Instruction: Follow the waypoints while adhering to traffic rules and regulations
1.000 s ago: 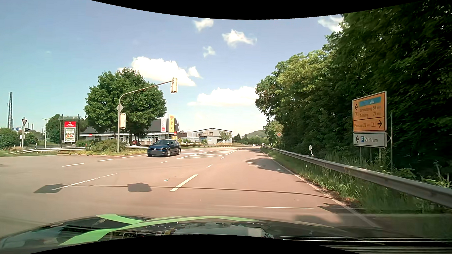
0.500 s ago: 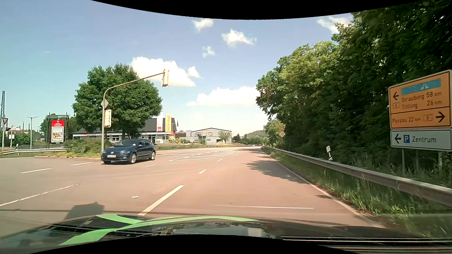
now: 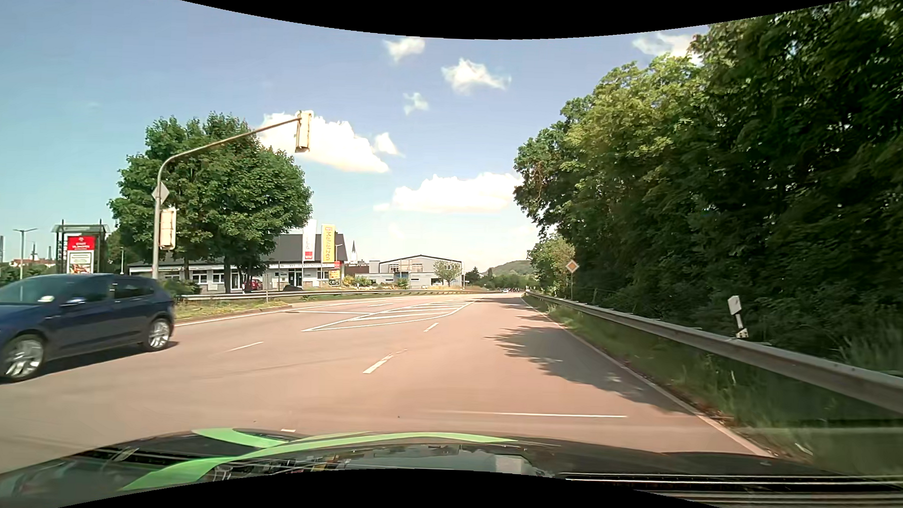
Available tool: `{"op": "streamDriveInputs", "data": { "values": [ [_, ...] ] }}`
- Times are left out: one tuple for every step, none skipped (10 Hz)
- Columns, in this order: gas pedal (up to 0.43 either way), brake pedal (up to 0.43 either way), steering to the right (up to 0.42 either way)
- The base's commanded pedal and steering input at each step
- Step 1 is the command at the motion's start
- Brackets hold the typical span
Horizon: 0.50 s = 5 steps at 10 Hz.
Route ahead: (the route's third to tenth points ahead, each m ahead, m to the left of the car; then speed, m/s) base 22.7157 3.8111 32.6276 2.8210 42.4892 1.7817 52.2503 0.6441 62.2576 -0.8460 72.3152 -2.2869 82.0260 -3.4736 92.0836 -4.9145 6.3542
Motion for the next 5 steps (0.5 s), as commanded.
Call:
{"op": "streamDriveInputs", "data": {
  "values": [
    [0.398,0.000,0.002],
    [0.398,0.000,0.004],
    [0.409,0.000,0.004],
    [0.421,0.000,0.004],
    [0.421,0.000,0.004]
  ]
}}
